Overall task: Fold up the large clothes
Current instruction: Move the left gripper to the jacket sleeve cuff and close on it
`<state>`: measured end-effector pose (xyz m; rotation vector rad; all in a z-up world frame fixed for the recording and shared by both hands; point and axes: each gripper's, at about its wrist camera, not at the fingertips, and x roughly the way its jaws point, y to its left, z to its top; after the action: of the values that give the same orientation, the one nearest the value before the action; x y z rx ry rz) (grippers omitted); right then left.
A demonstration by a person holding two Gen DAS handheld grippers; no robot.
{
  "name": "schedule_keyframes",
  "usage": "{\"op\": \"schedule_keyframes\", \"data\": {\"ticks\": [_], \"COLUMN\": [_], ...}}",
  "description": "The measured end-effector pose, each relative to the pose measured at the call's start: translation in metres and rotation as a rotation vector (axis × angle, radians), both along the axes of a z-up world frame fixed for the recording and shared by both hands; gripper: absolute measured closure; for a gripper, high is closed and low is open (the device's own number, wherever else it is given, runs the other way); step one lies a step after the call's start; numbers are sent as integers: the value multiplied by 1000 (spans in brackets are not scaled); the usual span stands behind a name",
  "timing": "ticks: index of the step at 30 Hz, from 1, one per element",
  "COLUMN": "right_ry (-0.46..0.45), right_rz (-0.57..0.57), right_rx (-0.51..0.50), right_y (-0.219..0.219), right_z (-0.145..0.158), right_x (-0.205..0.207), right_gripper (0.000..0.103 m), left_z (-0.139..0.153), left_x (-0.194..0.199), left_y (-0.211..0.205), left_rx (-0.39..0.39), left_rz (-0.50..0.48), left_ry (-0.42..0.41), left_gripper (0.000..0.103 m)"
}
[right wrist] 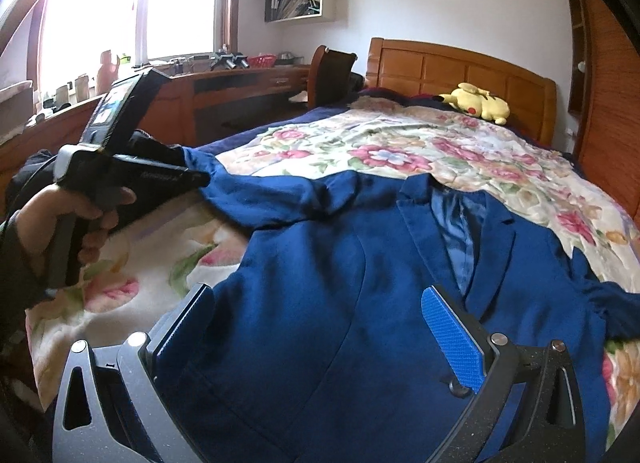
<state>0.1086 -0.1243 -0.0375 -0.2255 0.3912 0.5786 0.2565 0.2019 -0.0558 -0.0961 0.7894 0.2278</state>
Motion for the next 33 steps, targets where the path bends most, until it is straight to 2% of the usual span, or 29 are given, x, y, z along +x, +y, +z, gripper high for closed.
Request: {"op": "schedule_keyframes", "data": {"ticks": [8, 12, 18, 23, 25, 27, 28, 30, 33], "right_ry": [27, 51, 53, 46, 46, 47, 47, 46, 45], "right_rz": [5, 7, 12, 13, 12, 12, 13, 13, 13], "right_rx": [-24, -28, -18, -11, -9, -7, -7, -9, -4], "right_y": [4, 7, 5, 1, 0, 0, 0, 0, -3], "right_z": [-8, -11, -9, -10, -11, -11, -11, -11, -9], "right_x": [6, 9, 8, 4, 5, 5, 6, 5, 5], "right_gripper": [0, 0, 0, 0, 0, 0, 0, 0, 0], "left_z": [-14, -21, -27, -30, -31, -33, -34, -35, -33], "left_x": [20, 27, 34, 47, 50, 51, 51, 52, 52], "left_y": [10, 14, 26, 28, 31, 33, 34, 33, 23], "left_rx": [-52, -60, -136, -159, -169, -185, -192, -192, -114], "left_rz": [12, 16, 46, 54, 62, 60, 57, 42, -8], "left_ry": [11, 27, 31, 53, 63, 62, 64, 70, 80], "left_gripper": [8, 18, 35, 38, 42, 61, 67, 94, 100]}}
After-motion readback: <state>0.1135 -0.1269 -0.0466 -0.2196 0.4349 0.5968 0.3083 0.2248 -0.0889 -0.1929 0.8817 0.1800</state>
